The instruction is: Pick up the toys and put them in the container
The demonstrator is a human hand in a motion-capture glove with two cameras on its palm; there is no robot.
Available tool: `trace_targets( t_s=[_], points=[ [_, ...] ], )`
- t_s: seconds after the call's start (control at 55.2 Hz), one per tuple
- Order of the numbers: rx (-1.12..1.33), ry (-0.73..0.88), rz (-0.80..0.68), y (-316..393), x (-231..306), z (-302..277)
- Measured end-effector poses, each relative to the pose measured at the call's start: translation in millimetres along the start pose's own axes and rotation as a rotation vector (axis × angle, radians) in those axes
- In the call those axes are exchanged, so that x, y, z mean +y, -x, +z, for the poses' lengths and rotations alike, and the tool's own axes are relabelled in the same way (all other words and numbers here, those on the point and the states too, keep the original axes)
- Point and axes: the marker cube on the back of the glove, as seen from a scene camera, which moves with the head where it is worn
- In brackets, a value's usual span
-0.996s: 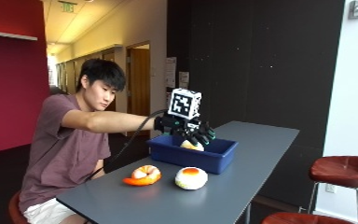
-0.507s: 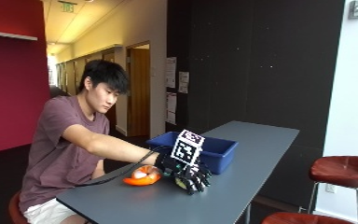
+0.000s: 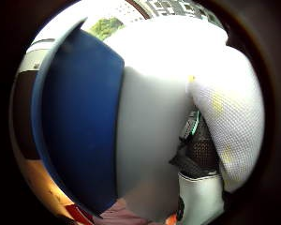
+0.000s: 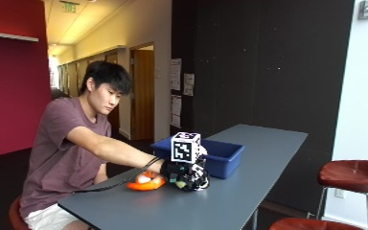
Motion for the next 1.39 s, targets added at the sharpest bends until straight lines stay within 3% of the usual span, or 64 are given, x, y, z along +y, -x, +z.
trace_targets(
  t_s=[0.344,0.688,0.778,0.851,0.941,1.032,1.14,1.231,1.358,1.394],
  points=[
    [-0.047,0.073,0.083,12.9,14.1,-72.5],
    [-0.059,-0.093,-0.013,91.7,8.8,-208.8],
    [-0.048,-0.094,-0.09,134.9,-2.5,-209.4],
    [0.053,-0.111,-0.292,167.4,-11.1,-195.5],
    [-0.012,-0.077,-0.188,212.4,-20.0,-180.1],
    [-0.111,-0.053,-0.209,259.2,-20.9,-166.5],
    [0.145,-0.08,-0.264,256.7,-29.4,-149.8],
    [0.074,0.021,-0.206,271.7,-30.7,-145.5],
    [0.164,0.212,-0.134,269.4,-31.2,-129.4],
    [0.106,0.242,-0.177,273.3,-27.8,-129.5]
  ],
)
